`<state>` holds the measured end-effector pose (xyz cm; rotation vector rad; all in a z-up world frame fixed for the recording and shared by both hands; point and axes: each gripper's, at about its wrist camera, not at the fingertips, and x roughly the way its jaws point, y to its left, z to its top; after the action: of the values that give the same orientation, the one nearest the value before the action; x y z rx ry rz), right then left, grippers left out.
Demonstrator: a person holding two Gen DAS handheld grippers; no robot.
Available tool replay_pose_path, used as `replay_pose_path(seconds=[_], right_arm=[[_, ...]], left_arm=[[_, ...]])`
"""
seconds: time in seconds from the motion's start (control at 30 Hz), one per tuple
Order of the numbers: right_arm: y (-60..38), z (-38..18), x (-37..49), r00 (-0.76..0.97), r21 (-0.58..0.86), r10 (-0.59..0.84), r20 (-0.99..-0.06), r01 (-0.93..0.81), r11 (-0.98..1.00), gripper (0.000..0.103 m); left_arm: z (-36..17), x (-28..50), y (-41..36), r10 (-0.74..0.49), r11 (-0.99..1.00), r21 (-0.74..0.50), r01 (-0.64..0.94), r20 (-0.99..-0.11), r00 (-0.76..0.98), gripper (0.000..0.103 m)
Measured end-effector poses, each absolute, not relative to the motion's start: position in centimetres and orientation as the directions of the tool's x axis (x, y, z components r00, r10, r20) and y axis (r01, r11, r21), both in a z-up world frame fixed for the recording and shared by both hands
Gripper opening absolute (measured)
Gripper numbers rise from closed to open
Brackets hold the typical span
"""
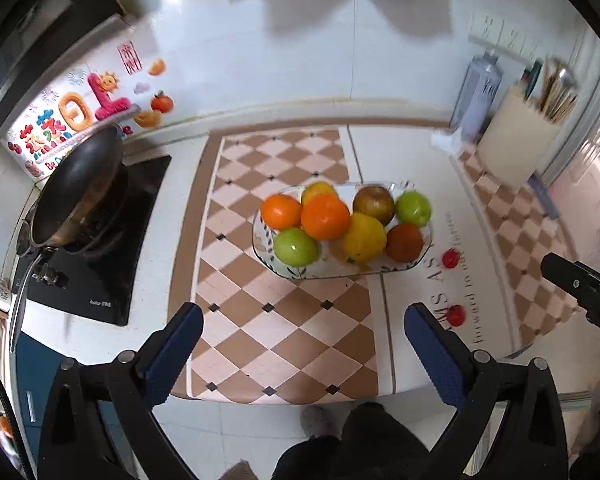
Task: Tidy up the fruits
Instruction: 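Grasp a red tomato with the right tool while the left tool grasps the other tomato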
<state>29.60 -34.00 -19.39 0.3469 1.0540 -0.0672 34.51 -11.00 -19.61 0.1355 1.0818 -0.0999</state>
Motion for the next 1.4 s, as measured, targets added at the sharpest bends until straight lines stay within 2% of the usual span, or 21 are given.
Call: replay_pose_path(seconds=[0.03,0.07,0.17,0.43,0.53,0.57,0.73,0.87,1.0,1.07,1.2,1.27,1.33,1.4], right_arm=[[-34.7,-20.5,30.2,0.484,0.248,0.116,-0.867,0.218,0.944,0.072],[-35.6,-22.4,31.2,0.451,0.248,0.128,-0.883,0.218,0.944,0.069],[-37.3,-26.6,33.7,0.408,0.281,0.182,-0.895,0.198,0.939,0.063],[-37.0,-35.8,40.4,0.281,0.298,0.266,-0.922,0.079,0.951,0.05],[-36.5,-38.2,42.0,0.245,0.299,0.284,-0.927,0.025,0.954,0.04],[-36.2,-38.8,42.3,0.236,0.288,0.28,-0.931,0.001,0.958,0.031],[-36.2,-38.4,42.2,0.263,0.243,0.257,-0.93,-0.085,0.966,0.031],[-38.5,-36.8,40.4,0.291,0.269,0.266,-0.919,-0.03,0.963,0.031],[-41.5,-36.3,38.2,0.29,0.285,0.26,-0.921,0.046,0.957,0.032],[-43.0,-36.3,37.0,0.284,0.276,0.245,-0.927,0.074,0.958,0.031],[-44.7,-36.3,35.9,0.283,0.272,0.232,-0.93,0.108,0.956,0.032],[-45.2,-36.0,35.5,0.291,0.273,0.229,-0.929,0.12,0.954,0.032],[-45.5,-35.6,35.4,0.298,0.275,0.228,-0.927,0.125,0.953,0.032],[-45.7,-35.2,35.3,0.305,0.273,0.225,-0.925,0.127,0.953,0.032]], left_arm=[[-20.7,35.1,-11.8,0.014,0.988,0.083,0.132,-0.89,0.455,0.103],[-21.5,35.5,-12.3,0.037,0.988,0.101,0.118,-0.892,0.45,0.103],[-24.5,36.7,-14.2,0.094,0.984,0.147,0.102,-0.908,0.407,0.103],[-30.5,39.3,-18.1,0.143,0.981,0.17,0.091,-0.958,0.247,0.103],[-32.0,40.0,-18.9,0.132,0.985,0.151,0.085,-0.973,0.192,0.103],[-32.5,40.2,-19.2,0.126,0.986,0.142,0.083,-0.977,0.173,0.103],[-34.0,40.7,-20.8,0.027,0.995,0.037,0.094,-0.993,0.111,0.103],[-34.7,40.4,-22.9,-0.12,0.987,-0.113,0.114,-0.991,0.058,0.103],[-35.8,39.7,-25.9,-0.187,0.968,-0.183,0.174,-0.982,0.011,0.102],[-36.2,39.5,-27.0,-0.204,0.959,-0.2,0.198,-0.979,-0.004,0.098],[-37.2,39.4,-29.2,-0.215,0.941,-0.222,0.254,-0.975,-0.055,0.068],[-37.8,39.4,-30.1,-0.208,0.935,-0.22,0.277,-0.975,-0.071,0.057],[-38.5,39.4,-30.7,-0.197,0.932,-0.213,0.292,-0.977,-0.083,0.038],[-38.9,39.3,-31.2,-0.185,0.927,-0.2,0.316,-0.98,-0.079,0.028]])
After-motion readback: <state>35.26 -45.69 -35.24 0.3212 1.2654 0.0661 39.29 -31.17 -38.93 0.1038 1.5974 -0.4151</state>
